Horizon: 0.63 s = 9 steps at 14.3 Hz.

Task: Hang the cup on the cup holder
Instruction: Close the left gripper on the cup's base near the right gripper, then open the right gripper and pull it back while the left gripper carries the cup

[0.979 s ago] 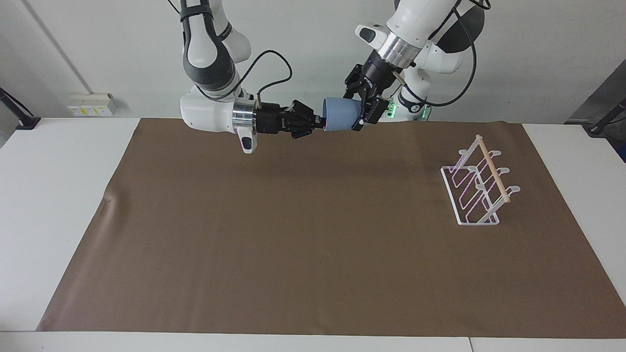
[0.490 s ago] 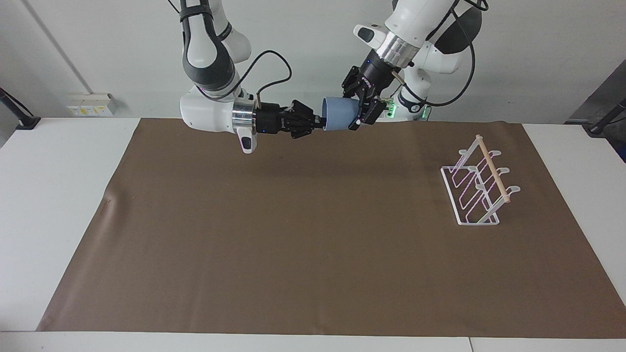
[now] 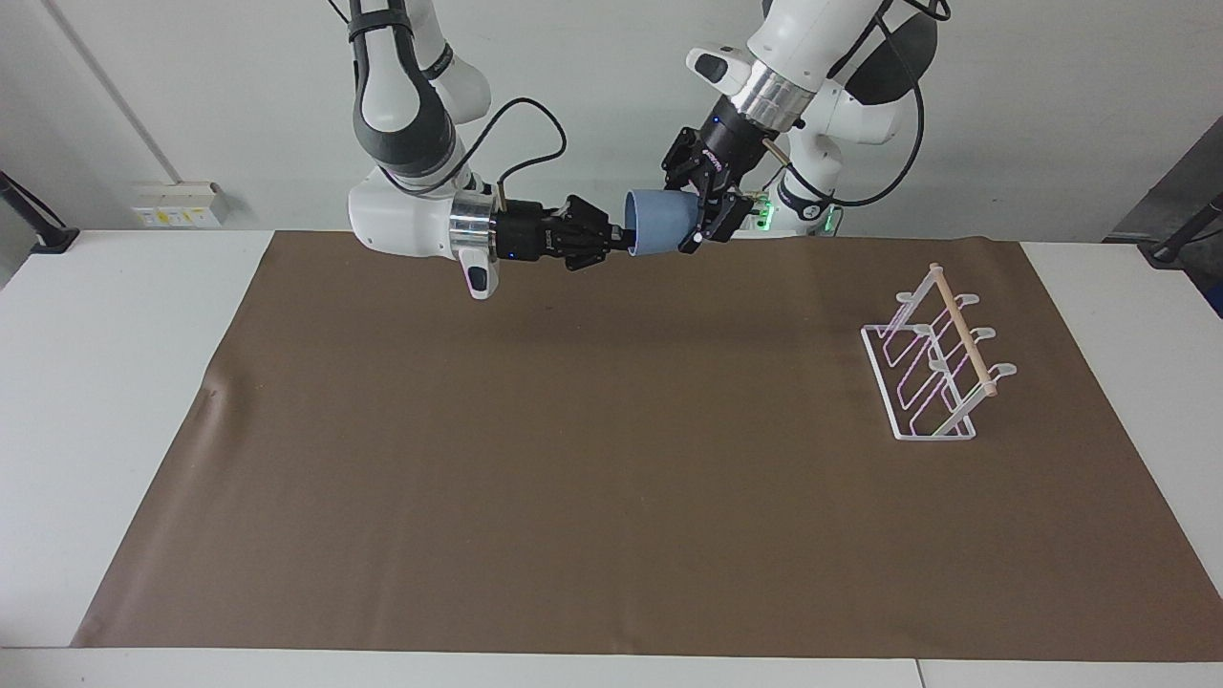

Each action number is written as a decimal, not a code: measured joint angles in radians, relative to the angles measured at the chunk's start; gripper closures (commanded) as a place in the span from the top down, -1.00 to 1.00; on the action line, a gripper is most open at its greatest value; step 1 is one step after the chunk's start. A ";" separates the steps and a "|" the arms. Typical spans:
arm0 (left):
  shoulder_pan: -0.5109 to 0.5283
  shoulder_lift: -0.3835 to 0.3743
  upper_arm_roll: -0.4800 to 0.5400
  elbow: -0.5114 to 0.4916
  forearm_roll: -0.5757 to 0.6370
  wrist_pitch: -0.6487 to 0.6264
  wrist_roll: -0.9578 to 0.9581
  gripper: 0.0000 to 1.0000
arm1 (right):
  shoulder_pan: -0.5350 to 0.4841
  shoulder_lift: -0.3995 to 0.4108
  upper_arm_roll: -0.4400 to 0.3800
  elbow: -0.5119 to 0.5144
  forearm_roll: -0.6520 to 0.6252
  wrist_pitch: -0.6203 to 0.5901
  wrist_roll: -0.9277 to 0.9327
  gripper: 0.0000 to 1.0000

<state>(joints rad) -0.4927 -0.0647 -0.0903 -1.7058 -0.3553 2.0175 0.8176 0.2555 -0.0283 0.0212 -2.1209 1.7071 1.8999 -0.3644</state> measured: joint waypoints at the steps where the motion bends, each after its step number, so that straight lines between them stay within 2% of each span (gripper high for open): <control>1: 0.000 0.000 0.000 0.000 0.000 0.000 -0.001 -1.00 | 0.000 0.000 0.000 0.000 0.000 0.000 0.000 -1.00; 2: 0.000 0.000 0.000 0.000 0.000 -0.001 -0.002 -1.00 | 0.000 0.000 0.000 0.000 0.000 0.000 0.000 -0.93; 4: 0.000 0.000 0.000 0.000 0.001 -0.003 -0.004 -1.00 | 0.000 0.000 0.000 -0.001 0.000 0.000 0.000 -0.24; 7: 0.000 0.000 -0.002 -0.001 0.000 -0.026 -0.024 -1.00 | 0.000 -0.001 0.000 -0.001 0.001 0.001 0.000 -0.06; 9: 0.000 0.000 0.000 -0.001 0.000 -0.030 -0.026 -1.00 | 0.000 -0.001 0.000 -0.001 0.002 0.003 0.000 -0.05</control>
<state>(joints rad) -0.4930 -0.0643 -0.0905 -1.7064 -0.3549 1.9871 0.7917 0.2558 -0.0291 0.0214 -2.1215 1.7086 1.9032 -0.3645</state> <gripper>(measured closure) 0.181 0.573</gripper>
